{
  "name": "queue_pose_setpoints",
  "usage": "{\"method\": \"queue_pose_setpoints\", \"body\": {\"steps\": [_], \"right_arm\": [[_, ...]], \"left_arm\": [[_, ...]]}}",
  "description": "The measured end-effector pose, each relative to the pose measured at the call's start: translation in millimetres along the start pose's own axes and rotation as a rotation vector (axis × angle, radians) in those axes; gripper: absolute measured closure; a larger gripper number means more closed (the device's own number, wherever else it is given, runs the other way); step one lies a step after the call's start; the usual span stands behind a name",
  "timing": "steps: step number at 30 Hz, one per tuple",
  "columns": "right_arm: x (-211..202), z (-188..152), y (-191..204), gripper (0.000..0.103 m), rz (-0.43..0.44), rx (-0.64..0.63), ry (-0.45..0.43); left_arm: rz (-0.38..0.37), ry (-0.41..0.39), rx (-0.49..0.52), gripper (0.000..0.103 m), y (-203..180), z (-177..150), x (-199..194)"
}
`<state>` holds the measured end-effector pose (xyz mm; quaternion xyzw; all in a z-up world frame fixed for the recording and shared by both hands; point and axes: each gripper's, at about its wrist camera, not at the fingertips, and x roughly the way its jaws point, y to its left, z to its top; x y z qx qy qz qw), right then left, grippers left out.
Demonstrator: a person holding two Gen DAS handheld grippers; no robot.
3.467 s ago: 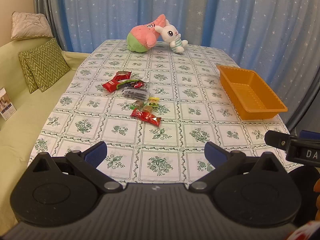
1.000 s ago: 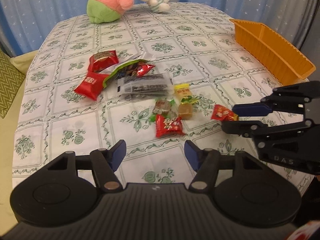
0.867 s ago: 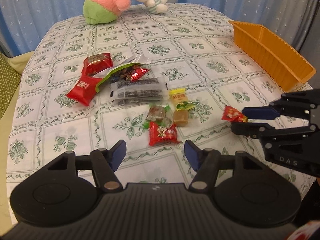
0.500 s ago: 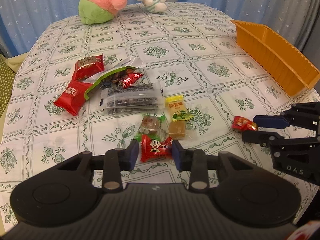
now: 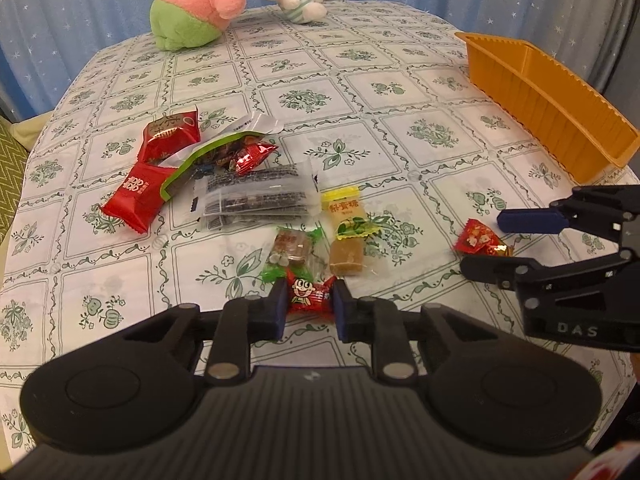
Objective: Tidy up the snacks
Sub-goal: 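Grasp a red candy with the right tool while the left tool holds its candy, then carry both red candies over the orange tray and open both tools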
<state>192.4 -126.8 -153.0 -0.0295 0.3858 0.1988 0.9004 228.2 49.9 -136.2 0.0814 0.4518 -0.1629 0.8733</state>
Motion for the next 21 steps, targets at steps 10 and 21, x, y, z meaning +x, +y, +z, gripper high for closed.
{"method": "queue_pose_setpoints", "body": {"steps": [10, 21], "right_arm": [[-10, 1, 3, 0.081, -0.016, -0.012, -0.005], [-89, 24, -39, 0.081, -0.099, 0.091, -0.146]], "left_arm": [[0.005, -0.014, -0.042, 0.082, -8, 1, -21], [-0.08, -0.116, -0.023, 0.082, -86, 48, -56]]}}
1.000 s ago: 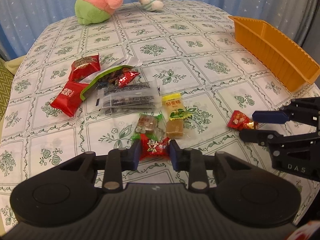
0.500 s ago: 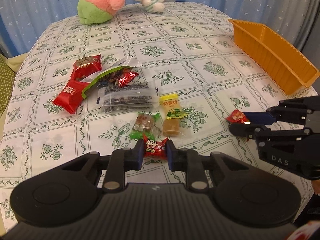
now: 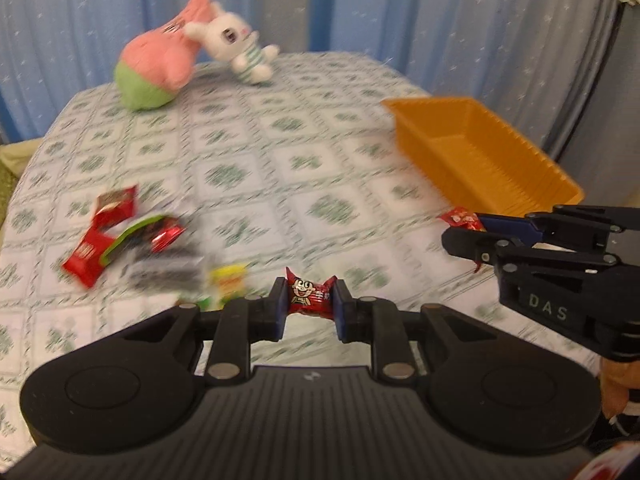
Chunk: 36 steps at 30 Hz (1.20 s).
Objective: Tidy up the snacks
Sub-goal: 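Carry both red candies over the orange tray and open both tools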
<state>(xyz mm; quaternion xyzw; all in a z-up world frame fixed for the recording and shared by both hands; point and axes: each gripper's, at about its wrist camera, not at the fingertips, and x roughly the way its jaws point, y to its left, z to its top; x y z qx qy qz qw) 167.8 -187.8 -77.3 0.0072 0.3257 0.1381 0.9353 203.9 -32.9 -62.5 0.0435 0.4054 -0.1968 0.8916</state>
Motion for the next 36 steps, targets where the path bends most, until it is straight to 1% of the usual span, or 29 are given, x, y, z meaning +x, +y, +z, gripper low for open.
{"method": "queue_pose_setpoints", "body": {"steps": [5, 9, 15, 22, 29, 31, 32, 34, 36], "right_arm": [[-28, 16, -47, 0.081, -0.087, 0.043, -0.046], [-44, 24, -94, 0.081, -0.145, 0.095, -0.062], [-49, 28, -154, 0.081, -0.191, 0.154, -0.057], [-40, 24, -197, 0.081, -0.2, 0.201, -0.022], [-28, 19, -213, 0.081, -0.192, 0.219, 0.006], [-25, 18, -215, 0.081, -0.192, 0.225, 0.011], [-23, 18, -215, 0.081, -0.192, 0.229, 0.014], [-21, 17, -216, 0.081, -0.189, 0.238, 0.017], [-20, 17, -216, 0.081, -0.188, 0.24, 0.019]], "left_arm": [[-0.07, -0.051, 0.052, 0.082, -51, 36, 3], [-0.114, -0.077, 0.09, 0.082, -92, 60, 16], [-0.149, -0.07, 0.117, 0.082, -137, 80, 47], [-0.172, -0.031, 0.128, 0.082, -164, 84, 81], [-0.175, -0.019, 0.136, 0.08, -172, 84, 103], [-0.166, -0.018, 0.147, 0.07, -173, 83, 105], [-0.167, -0.017, 0.15, 0.068, -173, 82, 105], [-0.167, -0.021, 0.146, 0.057, -170, 80, 102], [-0.164, -0.025, 0.141, 0.054, -167, 78, 99]]}}
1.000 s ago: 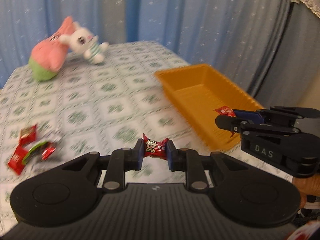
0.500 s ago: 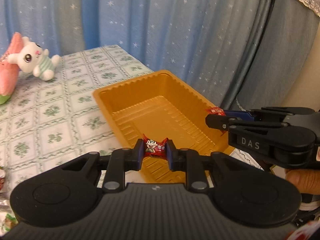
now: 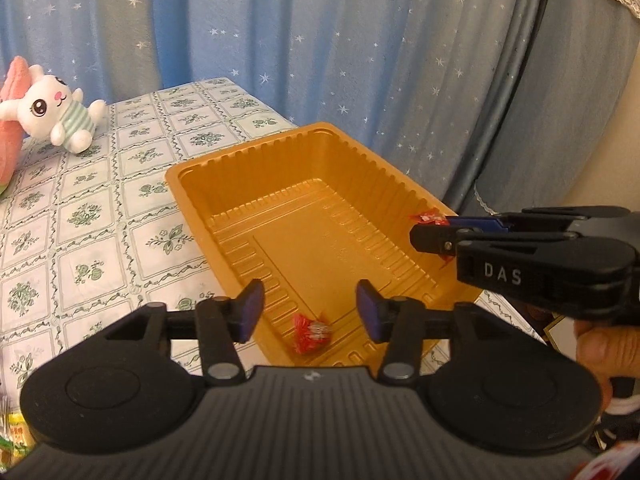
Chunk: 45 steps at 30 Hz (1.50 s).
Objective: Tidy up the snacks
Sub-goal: 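Carry both red candies over the orange tray and open both tools, then move both tools back toward the remaining snack pile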
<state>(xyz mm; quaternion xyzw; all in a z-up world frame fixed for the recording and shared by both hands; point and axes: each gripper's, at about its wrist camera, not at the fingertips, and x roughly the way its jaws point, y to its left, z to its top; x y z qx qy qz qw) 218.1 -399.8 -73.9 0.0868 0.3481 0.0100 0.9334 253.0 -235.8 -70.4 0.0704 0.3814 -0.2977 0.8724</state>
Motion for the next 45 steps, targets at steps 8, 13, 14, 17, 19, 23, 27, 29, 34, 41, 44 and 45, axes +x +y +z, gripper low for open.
{"method": "queue_pose_setpoints", "body": {"steps": [8, 13, 14, 17, 19, 23, 27, 29, 34, 41, 44, 45], "right_arm": [[-1, 3, 0, 0.081, 0.037, 0.02, -0.003], [1, 6, 0, 0.08, 0.087, 0.038, -0.012], [2, 7, 0, 0.08, 0.098, 0.046, -0.01], [-1, 7, 0, 0.059, 0.09, 0.065, -0.027], [-6, 6, 0, 0.051, 0.079, 0.08, -0.033], [-19, 5, 4, 0.051, 0.062, 0.099, -0.021], [-39, -1, 15, 0.051, 0.064, 0.107, -0.025], [-49, -4, 25, 0.051, 0.064, 0.093, -0.023], [-76, -18, 58, 0.051, 0.08, 0.07, -0.014], [-107, -40, 106, 0.051, 0.121, 0.026, -0.005], [-114, -47, 128, 0.051, 0.138, 0.001, 0.003], [-116, -50, 134, 0.051, 0.141, -0.007, 0.006]], "left_arm": [[0.063, -0.017, -0.004, 0.038, 11, -13, -19], [0.088, -0.031, -0.037, 0.028, 22, -21, -32], [0.092, -0.031, -0.046, 0.027, 23, -23, -35], [0.103, -0.036, -0.066, 0.023, 28, -30, -45], [0.113, -0.036, -0.078, 0.022, 30, -35, -53], [0.127, -0.039, -0.109, 0.02, 35, -46, -70], [0.158, -0.052, -0.128, 0.019, 42, -57, -95], [0.182, -0.056, -0.137, 0.019, 45, -63, -108], [0.233, -0.063, -0.167, 0.018, 56, -78, -143], [0.293, -0.076, -0.214, 0.018, 75, -106, -193], [0.318, -0.082, -0.237, 0.018, 86, -117, -212], [0.328, -0.084, -0.242, 0.018, 90, -121, -218]]}}
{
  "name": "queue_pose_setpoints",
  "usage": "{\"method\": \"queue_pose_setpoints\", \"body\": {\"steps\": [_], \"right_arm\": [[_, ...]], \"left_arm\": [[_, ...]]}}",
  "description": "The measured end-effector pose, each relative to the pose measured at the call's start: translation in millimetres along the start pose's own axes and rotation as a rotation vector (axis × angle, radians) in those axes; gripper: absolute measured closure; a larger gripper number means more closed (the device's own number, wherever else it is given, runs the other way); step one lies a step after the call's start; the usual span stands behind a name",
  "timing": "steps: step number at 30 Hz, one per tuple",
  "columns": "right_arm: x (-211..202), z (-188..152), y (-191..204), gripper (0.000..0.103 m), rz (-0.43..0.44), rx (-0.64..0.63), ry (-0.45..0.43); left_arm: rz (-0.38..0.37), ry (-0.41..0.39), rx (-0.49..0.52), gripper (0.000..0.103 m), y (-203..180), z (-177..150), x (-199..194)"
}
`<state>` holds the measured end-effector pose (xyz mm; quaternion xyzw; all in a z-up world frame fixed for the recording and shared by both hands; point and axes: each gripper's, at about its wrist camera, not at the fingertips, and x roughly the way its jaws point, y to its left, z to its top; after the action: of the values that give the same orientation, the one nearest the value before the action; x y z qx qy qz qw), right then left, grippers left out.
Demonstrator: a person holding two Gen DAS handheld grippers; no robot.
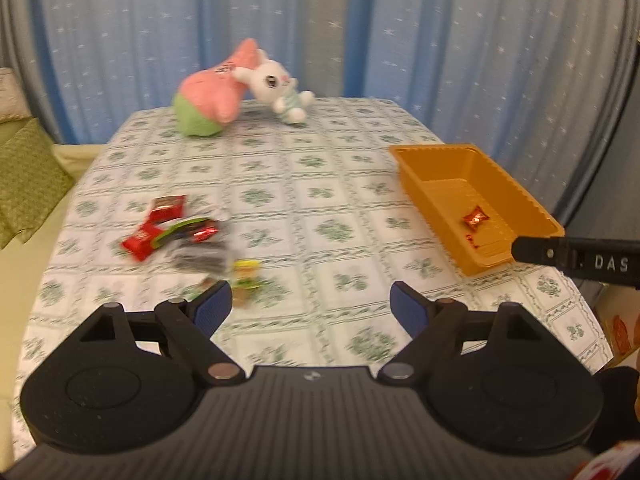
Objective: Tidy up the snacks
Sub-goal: 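Move both tools back toward the remaining snack pile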
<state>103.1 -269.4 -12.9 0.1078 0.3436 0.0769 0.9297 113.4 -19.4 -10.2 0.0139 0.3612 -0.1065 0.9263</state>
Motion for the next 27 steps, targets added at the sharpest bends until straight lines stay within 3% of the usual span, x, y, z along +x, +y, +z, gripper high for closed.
{"method": "queue_pose_setpoints", "body": {"steps": [9, 27], "right_arm": [[-4, -13, 50, 0.051, 0.048, -0.06, 0.023], [1, -25, 97, 0.051, 0.085, -0.171, 0.038]], "left_arm": [[0.081, -0.004, -0.036, 0.018, 44, -16, -31], [0.14, 0.006, -0.069, 0.018, 74, -34, -40]]}}
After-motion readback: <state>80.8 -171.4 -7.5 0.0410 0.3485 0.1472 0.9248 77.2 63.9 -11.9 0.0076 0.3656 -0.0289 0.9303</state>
